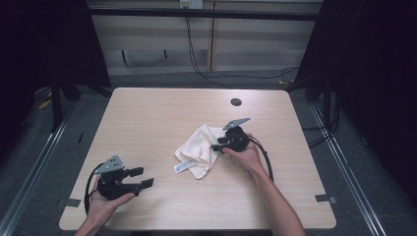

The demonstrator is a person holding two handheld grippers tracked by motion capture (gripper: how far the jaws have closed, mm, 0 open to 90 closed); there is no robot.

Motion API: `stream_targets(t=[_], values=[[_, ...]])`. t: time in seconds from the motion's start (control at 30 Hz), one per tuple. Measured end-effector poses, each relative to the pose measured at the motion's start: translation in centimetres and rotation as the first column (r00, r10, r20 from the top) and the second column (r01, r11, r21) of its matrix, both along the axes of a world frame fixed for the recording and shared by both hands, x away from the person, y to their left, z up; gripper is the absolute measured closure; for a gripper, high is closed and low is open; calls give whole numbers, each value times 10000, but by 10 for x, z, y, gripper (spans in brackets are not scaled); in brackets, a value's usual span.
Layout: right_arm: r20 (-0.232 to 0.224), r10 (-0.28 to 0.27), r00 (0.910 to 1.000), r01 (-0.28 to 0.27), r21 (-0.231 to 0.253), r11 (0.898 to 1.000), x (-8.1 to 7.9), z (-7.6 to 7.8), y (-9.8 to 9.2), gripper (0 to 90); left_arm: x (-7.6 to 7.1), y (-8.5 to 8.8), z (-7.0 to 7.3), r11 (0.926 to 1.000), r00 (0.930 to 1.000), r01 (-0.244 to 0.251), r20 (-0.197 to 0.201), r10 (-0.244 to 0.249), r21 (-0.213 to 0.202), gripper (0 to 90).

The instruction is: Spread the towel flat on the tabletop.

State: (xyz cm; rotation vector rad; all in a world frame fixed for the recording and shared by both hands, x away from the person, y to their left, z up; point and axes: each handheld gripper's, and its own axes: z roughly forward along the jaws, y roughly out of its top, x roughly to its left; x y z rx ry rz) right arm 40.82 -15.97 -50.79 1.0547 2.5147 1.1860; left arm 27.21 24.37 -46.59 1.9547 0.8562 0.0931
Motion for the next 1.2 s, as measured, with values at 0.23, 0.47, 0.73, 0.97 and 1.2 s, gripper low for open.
stream_targets(t=[0.23, 0.47, 0.73, 0.97, 1.2], values=[[-11, 131, 9999, -131, -314, 9994, -6, 2, -3, 813, 0, -8, -2, 9990, 9998, 177, -6, -177, 402, 363], [-400, 19, 9992, -21, -42, 10000, -7, 1, -6, 863, -2, -16, -3, 9930, 9983, 526, 173, -547, 1057, 376], [-408, 217, 9989, -206, 254, 9995, -30, 0, -2, 871, -2, -4, 0, 9979, 9995, 174, 243, -190, 617, 406], [-424, 643, 9970, -648, -124, 9978, -49, 4, 4, 871, -1, -4, 0, 9980, 9989, 308, 340, -327, 554, 434], [-819, 1049, 9911, -1055, -32, 9944, -63, 5, 6, 870, -1, -6, -1, 9977, 9983, 564, 148, -570, 375, 537]])
